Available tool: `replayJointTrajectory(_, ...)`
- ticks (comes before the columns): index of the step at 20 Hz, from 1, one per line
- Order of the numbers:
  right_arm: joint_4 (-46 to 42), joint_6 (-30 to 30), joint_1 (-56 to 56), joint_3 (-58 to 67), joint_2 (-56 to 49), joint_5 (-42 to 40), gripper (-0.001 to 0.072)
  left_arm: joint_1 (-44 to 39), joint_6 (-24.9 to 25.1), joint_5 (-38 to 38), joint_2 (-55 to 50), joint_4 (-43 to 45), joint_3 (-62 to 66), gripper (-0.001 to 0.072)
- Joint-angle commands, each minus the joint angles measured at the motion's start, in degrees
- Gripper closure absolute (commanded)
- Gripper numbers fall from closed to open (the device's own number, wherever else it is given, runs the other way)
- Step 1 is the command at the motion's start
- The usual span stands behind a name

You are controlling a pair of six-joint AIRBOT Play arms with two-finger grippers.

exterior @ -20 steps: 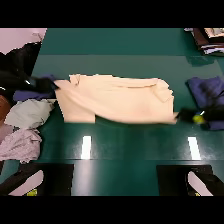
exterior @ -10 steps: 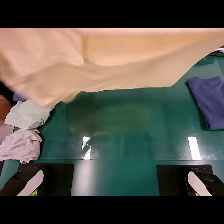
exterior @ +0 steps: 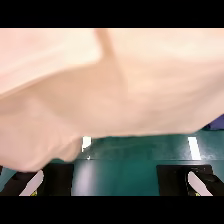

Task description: Fold the shirts.

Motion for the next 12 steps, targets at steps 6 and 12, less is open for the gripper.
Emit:
replayJointTrajectory(6,-0.6,-1.0,0.0,-15.3,-24.5,8.7,0.0697,-1.7,2.8,-3.6,-15.6,-1.4,-37.6,0.0679)
replayJointTrajectory(12,2.5,-2.4,0.0,-16.2,-43.4,-2.1,0.0697,-6.3,6.0,15.6,-42.1,-2.4,-35.6,0.0679)
